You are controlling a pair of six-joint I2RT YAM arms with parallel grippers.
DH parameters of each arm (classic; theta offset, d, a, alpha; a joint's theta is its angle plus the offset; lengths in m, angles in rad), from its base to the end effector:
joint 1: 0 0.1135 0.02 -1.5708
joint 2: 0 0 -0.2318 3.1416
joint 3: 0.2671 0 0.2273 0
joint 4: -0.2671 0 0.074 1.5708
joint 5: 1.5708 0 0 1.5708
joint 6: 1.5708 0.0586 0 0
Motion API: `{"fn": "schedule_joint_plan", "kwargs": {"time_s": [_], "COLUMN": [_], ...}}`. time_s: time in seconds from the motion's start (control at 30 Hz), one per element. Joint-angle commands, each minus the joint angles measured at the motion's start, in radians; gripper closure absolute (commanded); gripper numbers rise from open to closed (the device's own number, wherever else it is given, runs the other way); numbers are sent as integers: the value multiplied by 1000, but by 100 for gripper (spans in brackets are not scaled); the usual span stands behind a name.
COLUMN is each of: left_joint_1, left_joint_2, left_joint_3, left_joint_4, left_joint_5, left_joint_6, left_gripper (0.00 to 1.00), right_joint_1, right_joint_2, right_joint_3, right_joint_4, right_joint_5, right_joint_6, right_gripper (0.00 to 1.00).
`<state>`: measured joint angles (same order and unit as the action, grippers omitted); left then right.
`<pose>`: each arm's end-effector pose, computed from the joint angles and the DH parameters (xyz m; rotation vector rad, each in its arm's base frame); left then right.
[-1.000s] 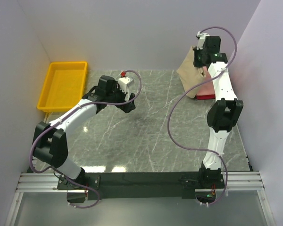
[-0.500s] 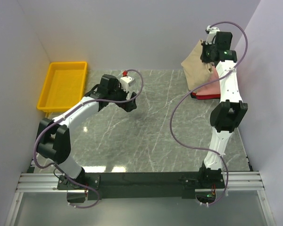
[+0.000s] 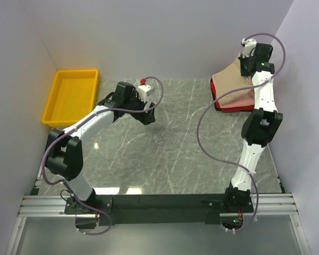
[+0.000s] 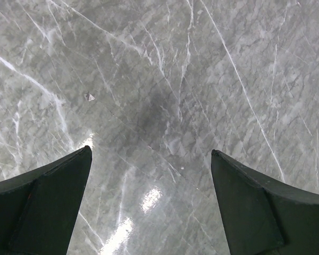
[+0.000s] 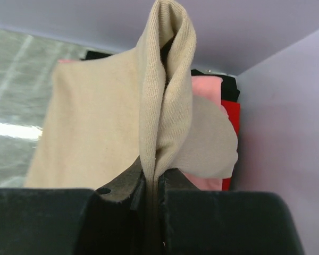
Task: Fold and stack the t-shirts
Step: Neatly place the folded tshirt to the corner
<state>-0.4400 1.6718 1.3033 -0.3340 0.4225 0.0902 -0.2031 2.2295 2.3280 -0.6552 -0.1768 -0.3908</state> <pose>0.3216 -0.1780 0.2388 0.8140 2.1352 -0.6636 0.4781 -0.0879 0.3085 -0.3025 2.1005 -0.1649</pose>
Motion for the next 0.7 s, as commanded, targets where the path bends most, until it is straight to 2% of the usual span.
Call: {"fn": "schedule_joint_plan", "kwargs": {"time_s": [0.0, 0.27, 0.47, 0.5, 0.53, 0.63, 0.67], "left_joint_1": [1, 0, 3, 4, 6, 18, 27], "left_joint_2": [15, 57, 88, 91, 92, 100, 101], "left_joint_3": [63, 105, 140, 145, 154, 169, 171], "left_joint_4": [-23, -59, -74, -77, -77, -83, -83], "left_joint_5": [24, 15, 10, 13, 15, 22, 25], "left_joint_6": [11, 22, 26, 26, 26, 25, 22], "left_gripper": [1, 1, 0, 1, 0, 1, 0], "right_joint_1": [-15, -28, -47, -47, -47, -47, -47], "right_joint_2": [28, 128, 150, 159, 163, 170, 165], "right_joint_3": [-34, -19, -68, -68, -67, -33, -19], "right_joint_4": [144, 244, 322, 331, 338, 330, 319], "right_joint_5": [7, 65, 88, 98, 140, 226, 240], "right_joint_6": [-104, -172, -232, -241, -240, -207, -203], "right_gripper": [100, 100, 100, 96, 82, 59, 57]}}
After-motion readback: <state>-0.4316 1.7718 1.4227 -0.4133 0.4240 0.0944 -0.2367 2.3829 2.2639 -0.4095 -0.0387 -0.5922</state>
